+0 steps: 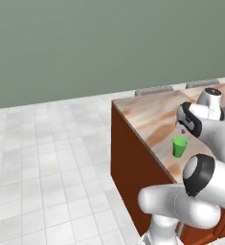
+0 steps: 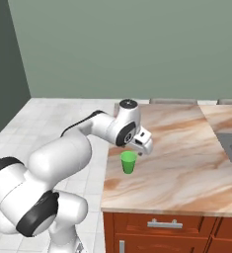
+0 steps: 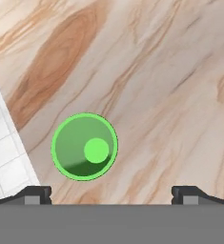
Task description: Pick the jug and cup and place them in the sink. Then turn on the water.
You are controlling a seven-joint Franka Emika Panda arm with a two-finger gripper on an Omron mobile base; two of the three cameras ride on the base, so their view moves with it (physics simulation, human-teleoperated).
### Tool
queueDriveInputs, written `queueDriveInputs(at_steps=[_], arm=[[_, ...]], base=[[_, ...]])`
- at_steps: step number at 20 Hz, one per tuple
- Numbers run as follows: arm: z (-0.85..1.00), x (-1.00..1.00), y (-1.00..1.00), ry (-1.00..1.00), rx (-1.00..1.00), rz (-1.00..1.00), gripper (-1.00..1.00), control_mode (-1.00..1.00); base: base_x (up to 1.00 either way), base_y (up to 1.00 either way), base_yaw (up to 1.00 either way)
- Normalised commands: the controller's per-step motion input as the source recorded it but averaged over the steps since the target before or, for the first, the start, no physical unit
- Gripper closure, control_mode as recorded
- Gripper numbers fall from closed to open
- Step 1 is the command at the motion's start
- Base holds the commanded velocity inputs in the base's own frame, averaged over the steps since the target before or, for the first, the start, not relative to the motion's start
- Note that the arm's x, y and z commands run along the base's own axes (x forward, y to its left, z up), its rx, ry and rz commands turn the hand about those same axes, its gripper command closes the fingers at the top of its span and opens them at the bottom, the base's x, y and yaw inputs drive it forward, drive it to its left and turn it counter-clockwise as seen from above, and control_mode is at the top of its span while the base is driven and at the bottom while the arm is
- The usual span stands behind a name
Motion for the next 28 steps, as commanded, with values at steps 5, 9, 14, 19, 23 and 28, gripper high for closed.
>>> queueDriveInputs(at_steps=[5, 9, 14, 19, 23, 28], arm=[[-0.24, 0.00, 0.00, 0.00, 0.14, -0.01, -1.00, -1.00], [-0.09, 0.01, -0.02, 0.05, 0.06, 0.00, -1.00, -1.00], [-0.25, 0.20, 0.00, 0.00, 0.00, 0.00, -1.00, -1.00], [-0.23, 0.11, 0.00, 0.00, 0.00, 0.00, -1.00, -1.00], [-0.09, 0.02, -0.03, 0.07, 0.00, 0.00, -1.00, -1.00], [-0.16, 0.00, -0.06, 0.02, 0.00, 0.00, -1.00, -1.00]], base=[[0.00, 0.00, 0.00], [0.00, 0.00, 0.00], [0.00, 0.00, 0.00], [0.00, 0.00, 0.00], [0.00, 0.00, 0.00], [0.00, 0.00, 0.00]])
